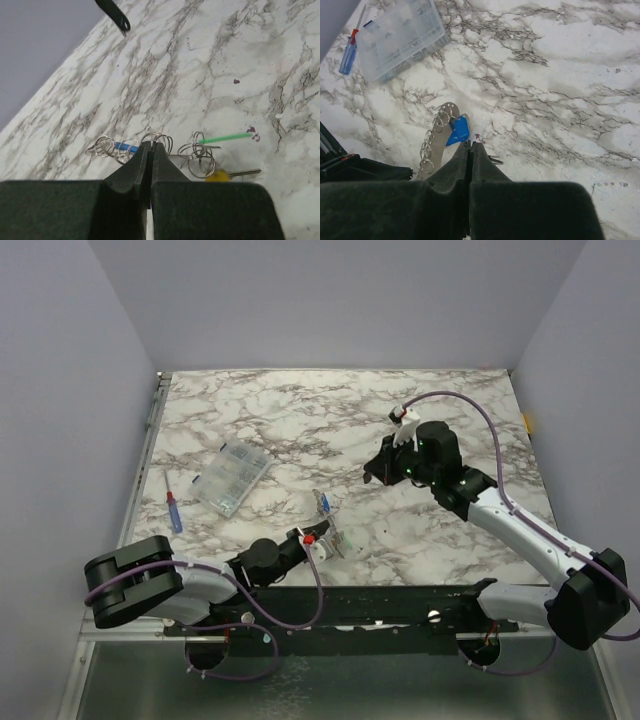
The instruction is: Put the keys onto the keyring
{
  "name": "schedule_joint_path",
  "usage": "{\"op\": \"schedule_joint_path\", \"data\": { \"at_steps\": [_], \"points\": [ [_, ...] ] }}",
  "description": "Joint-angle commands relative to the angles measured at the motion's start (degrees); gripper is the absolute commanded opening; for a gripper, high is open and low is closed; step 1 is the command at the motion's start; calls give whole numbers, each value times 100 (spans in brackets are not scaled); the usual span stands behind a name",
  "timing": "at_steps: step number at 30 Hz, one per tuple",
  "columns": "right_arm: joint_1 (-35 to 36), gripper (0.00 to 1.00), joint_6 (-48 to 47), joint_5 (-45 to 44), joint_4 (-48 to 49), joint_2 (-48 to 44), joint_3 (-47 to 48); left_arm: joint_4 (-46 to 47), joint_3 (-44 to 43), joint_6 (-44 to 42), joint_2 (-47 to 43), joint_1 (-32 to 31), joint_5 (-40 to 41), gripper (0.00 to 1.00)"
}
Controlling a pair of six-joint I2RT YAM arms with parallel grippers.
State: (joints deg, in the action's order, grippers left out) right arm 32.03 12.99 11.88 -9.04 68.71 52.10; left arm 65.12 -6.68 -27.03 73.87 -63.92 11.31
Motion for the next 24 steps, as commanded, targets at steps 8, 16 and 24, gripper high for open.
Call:
{"op": "schedule_joint_path", "data": {
  "at_steps": [8, 16, 24],
  "points": [
    [-15, 1, 357, 1063, 647, 332, -197, 272, 641, 1672, -455, -261, 1129, 0],
    [-22, 1, 640, 3209, 1658, 521, -666, 314, 808, 2199, -609, -260, 1332, 0],
    [-21, 1, 160, 4169, 1618, 1030, -602, 602, 827, 2280, -410, -260, 1410, 0]
  ]
}}
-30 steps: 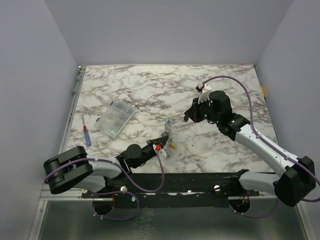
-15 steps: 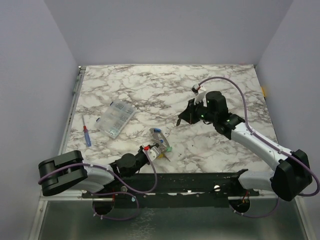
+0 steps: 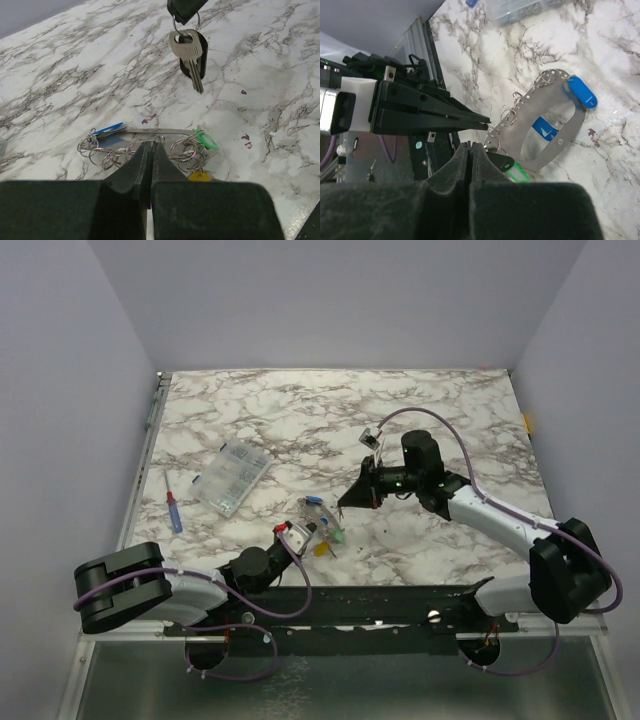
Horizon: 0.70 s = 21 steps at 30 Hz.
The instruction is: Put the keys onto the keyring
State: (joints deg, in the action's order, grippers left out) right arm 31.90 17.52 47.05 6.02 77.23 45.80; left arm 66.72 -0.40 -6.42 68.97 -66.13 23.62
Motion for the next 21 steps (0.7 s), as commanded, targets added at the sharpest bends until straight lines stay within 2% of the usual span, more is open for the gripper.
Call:
{"op": "schedule_joint_path", "data": {
  "at_steps": [1, 12, 18, 21],
  "points": [
    [-5, 1, -316, 646, 90, 233, 55, 477, 203, 251, 98, -36, 211, 0],
    [-4, 1, -481, 847, -213, 776, 337, 917, 172, 393, 284, -38, 345, 0],
    [-4, 1, -976, 771, -818, 1142, 815, 1261, 181, 402, 461, -36, 361, 0],
    [-4, 1, -1018, 665, -740, 1290, 841, 1430, 181, 434, 565, -38, 318, 0]
  ]
}}
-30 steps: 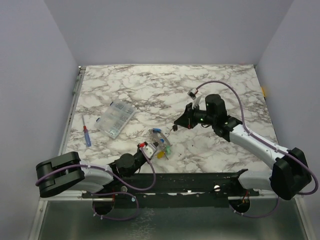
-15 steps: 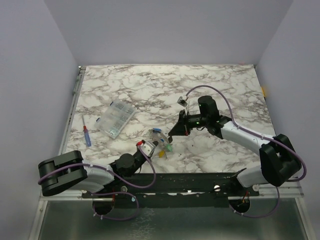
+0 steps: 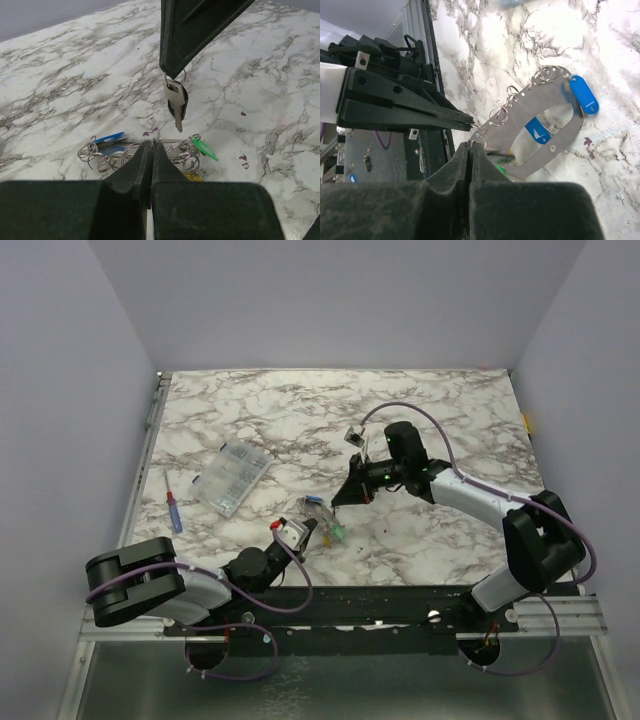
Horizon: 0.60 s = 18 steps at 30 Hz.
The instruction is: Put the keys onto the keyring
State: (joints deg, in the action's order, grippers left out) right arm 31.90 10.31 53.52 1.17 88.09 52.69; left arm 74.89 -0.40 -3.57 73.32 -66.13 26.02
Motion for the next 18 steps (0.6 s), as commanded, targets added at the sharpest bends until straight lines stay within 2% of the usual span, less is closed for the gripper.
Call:
{"op": "schedule_joint_path", "data": {
  "at_steps": [1, 6, 11, 18],
  "points": [
    [-10, 1, -301, -35, -203, 234, 131, 655, 181, 159, 163, -38, 59, 0],
    [0, 1, -384, -90, -170, 354, 100, 845, 199, 182, 250, -34, 52, 0],
    [11, 1, -252, -5, 307, 355, -50, 931, 207, 173, 300, -39, 65, 0],
    [62, 1, -149, -743, 884, 284, -211, 1108, 243, 194, 410, -38, 43, 0]
  ]
}}
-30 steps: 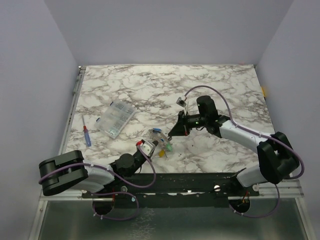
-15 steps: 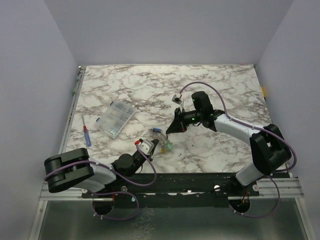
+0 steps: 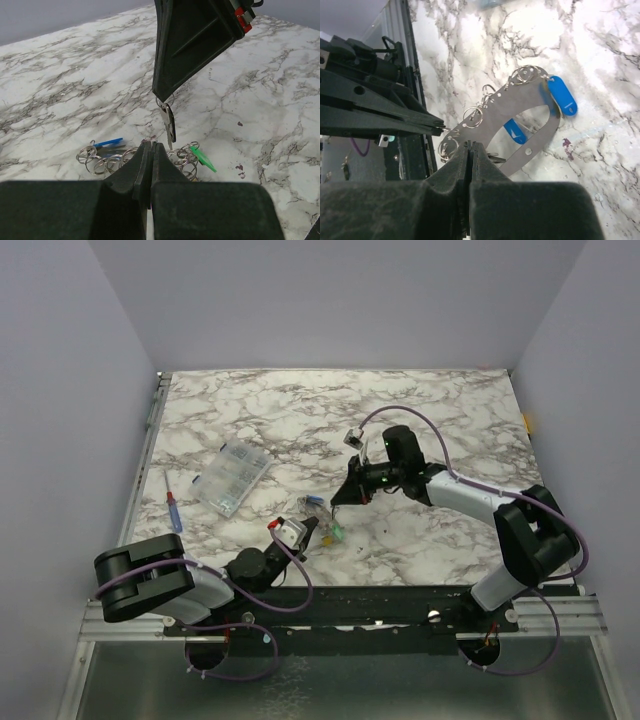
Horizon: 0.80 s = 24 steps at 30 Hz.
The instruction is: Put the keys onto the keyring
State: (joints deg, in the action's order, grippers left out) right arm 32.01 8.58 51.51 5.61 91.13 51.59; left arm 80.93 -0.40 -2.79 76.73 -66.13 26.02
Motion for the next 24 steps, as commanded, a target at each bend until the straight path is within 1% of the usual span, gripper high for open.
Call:
{"op": "schedule_joint_path", "data": {
  "at_steps": [1, 8, 11, 18, 24],
  "points": [
    [51, 1, -8, -632, 441, -39, -97, 515, 243, 120, 70, -37, 43, 0],
    [51, 1, 180, -1111, 912, -301, -360, 545, 272, 134, 68, -40, 36, 0],
    [51, 1, 145, -717, 873, -191, -316, 556, 287, 141, 70, -41, 43, 0],
    [125, 1, 306, 493, 1261, 99, -517, 596, 308, 114, 82, -40, 61, 0],
    [222, 1, 227, 880, 1234, 335, -469, 658, 335, 103, 94, -38, 61, 0]
  ]
}}
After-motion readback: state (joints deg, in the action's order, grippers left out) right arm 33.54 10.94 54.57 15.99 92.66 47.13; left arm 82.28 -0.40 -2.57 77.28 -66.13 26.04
